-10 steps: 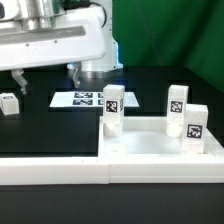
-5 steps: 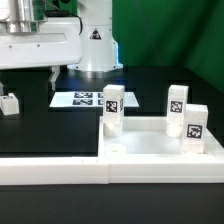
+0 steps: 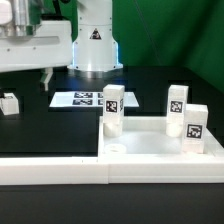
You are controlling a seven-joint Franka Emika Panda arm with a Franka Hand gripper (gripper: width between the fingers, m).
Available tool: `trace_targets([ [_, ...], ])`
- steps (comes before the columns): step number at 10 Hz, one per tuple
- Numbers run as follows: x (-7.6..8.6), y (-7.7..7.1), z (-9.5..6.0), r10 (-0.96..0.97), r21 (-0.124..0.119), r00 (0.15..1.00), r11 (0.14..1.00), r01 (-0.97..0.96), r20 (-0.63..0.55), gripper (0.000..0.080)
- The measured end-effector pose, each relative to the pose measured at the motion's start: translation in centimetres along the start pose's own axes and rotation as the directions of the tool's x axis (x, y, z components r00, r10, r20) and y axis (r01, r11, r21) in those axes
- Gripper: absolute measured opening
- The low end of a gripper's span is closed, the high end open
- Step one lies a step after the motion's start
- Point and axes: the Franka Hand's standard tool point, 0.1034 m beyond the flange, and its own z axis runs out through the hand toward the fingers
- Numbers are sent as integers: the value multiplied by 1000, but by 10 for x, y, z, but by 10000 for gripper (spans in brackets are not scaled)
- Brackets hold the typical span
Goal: Assemble square table
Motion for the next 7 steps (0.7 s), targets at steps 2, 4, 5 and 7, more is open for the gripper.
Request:
trace_targets([
  [2,-3,-10,3,35,25,992,999,-38,118,649],
  [4,4,-18,6,41,51,981,997,-52,190,649],
  [5,8,-21,7,32,65,970,997,-49,239,649],
  [7,-4,-20,9,3,117,927,992,-51,376,649],
])
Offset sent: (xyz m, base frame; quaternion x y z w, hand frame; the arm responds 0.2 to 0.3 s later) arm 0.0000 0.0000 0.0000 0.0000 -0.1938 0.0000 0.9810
